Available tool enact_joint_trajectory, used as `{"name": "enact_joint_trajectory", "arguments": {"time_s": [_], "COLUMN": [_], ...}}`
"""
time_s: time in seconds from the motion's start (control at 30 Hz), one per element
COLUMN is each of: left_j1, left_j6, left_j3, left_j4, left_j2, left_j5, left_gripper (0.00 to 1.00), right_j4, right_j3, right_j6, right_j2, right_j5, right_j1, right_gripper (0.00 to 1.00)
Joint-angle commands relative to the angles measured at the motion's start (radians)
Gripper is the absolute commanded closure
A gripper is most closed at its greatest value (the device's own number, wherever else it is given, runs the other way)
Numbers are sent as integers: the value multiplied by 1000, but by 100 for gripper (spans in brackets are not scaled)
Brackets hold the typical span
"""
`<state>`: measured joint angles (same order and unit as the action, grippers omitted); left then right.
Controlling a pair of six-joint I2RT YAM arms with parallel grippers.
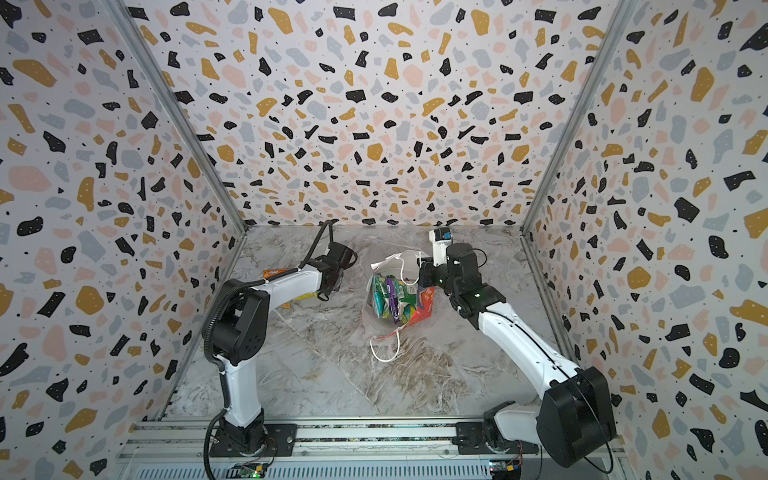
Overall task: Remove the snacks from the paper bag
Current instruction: 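Lower the yellow packet beside the orange packet and open the left gripper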
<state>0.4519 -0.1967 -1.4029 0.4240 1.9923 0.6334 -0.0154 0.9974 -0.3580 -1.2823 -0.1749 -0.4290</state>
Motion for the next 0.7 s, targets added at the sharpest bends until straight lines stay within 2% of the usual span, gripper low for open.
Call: {"name": "enact_joint_trajectory", "arguments": {"time_s": [0.0, 0.27, 0.43, 0.5, 0.67], "left_j1": [-2, -2, -2, -2, -2], "left_j6": [-4, -12, -18, -22, -28], "left_j3": [-10, -36, -30, -22, 6], "left_j4": [1, 31, 13, -5, -42], "left_j2": [-40, -75, -139, -171, -265], "left_j5": [-1, -34, -63, -74, -129], "left_gripper": [64, 52, 48, 43, 42], "right_j4": [-104, -101, -93, -93, -84], "right_j3": [19, 18, 27, 27, 35], "right_j6": [-7, -6, -5, -2, 15], "right_j2": [64, 75, 72, 74, 74], "right_j5": [3, 8, 2, -1, -17], "right_j1": [6, 6, 6, 6, 3], "right_gripper": [100, 100, 100, 100, 100]}}
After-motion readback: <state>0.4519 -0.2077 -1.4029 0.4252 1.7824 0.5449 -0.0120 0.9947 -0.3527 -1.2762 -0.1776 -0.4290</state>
